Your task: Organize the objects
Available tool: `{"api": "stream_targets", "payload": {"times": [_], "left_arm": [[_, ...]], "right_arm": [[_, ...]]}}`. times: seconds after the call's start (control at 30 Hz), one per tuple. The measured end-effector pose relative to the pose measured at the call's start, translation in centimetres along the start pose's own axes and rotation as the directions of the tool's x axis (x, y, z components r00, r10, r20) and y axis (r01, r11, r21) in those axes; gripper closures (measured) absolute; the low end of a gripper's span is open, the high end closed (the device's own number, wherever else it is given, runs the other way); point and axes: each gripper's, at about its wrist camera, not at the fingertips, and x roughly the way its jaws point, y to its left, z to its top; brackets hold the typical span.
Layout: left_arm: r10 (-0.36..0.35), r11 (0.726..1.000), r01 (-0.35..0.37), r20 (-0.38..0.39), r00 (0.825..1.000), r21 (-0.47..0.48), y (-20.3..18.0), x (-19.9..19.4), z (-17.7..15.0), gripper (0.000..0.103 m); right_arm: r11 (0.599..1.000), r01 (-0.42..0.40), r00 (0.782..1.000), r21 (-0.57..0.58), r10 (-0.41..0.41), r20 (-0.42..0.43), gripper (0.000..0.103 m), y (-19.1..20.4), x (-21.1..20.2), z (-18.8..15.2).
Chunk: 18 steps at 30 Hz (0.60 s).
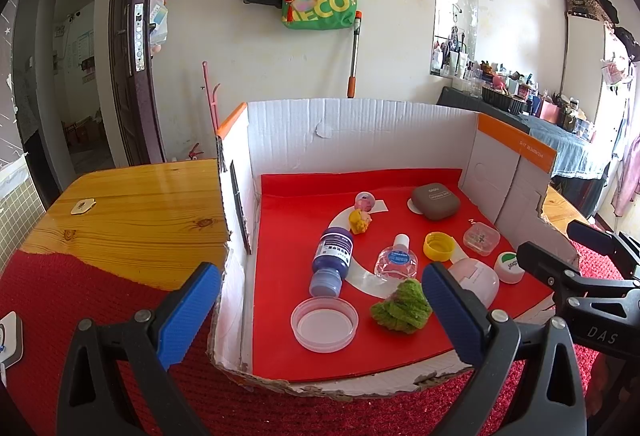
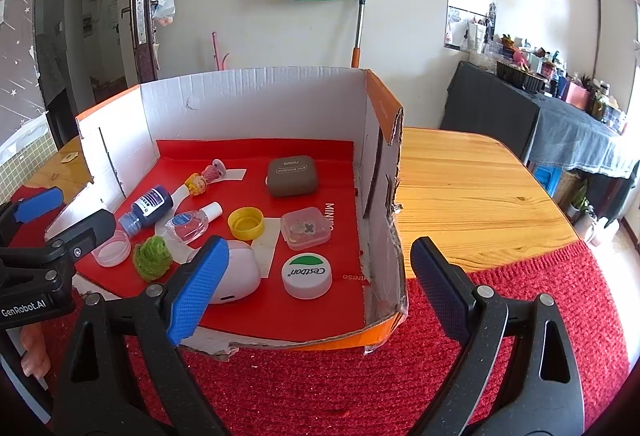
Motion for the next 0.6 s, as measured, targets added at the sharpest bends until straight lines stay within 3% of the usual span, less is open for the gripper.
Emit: {"api": "stream_targets", "payload": {"times": [0.6], "left_arm": [[-0.008,1.000,0.008,0.007,1.000,-0.014,0.27,-0.28,0.15,0.000]], "right_arm": [[1.000,0.000,1.000,0.012,0.000,-0.011,0.008,-0.16,0.06,0.07]]}}
